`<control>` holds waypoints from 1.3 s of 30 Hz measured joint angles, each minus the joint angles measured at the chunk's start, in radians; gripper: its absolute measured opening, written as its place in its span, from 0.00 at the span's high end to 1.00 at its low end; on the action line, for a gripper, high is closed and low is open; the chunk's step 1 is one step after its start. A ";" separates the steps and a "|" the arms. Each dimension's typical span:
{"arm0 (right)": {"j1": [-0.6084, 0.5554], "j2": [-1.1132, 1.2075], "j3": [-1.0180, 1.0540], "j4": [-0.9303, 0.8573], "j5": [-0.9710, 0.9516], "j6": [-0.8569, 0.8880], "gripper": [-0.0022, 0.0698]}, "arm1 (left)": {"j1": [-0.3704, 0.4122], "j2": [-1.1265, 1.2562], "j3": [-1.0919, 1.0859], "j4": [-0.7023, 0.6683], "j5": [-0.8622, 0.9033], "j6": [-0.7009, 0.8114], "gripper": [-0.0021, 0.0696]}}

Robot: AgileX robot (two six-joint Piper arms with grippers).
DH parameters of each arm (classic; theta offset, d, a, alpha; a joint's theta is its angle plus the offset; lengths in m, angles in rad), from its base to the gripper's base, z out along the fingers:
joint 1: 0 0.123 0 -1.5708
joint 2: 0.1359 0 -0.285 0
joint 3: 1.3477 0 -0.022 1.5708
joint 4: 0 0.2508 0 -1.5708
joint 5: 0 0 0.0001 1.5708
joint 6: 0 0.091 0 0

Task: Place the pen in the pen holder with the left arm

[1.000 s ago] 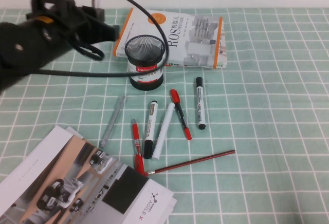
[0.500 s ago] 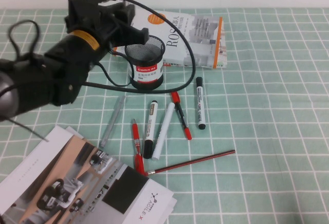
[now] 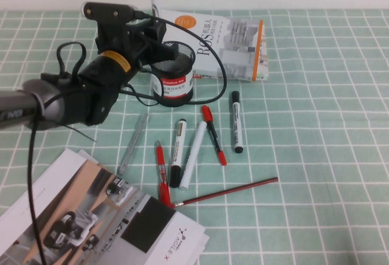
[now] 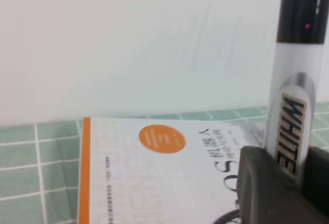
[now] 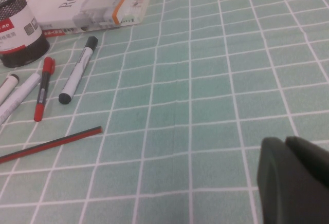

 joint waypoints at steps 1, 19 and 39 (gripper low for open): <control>0.000 0.000 0.000 0.000 0.000 0.000 1.00 | 0.004 0.014 -0.011 0.000 0.001 0.000 0.82; 0.000 0.000 0.000 0.000 0.000 0.000 1.00 | 0.004 0.074 -0.070 0.019 0.091 0.000 0.71; 0.000 0.000 0.000 0.000 0.000 0.000 1.00 | 0.004 -0.391 0.101 0.022 0.562 0.026 0.96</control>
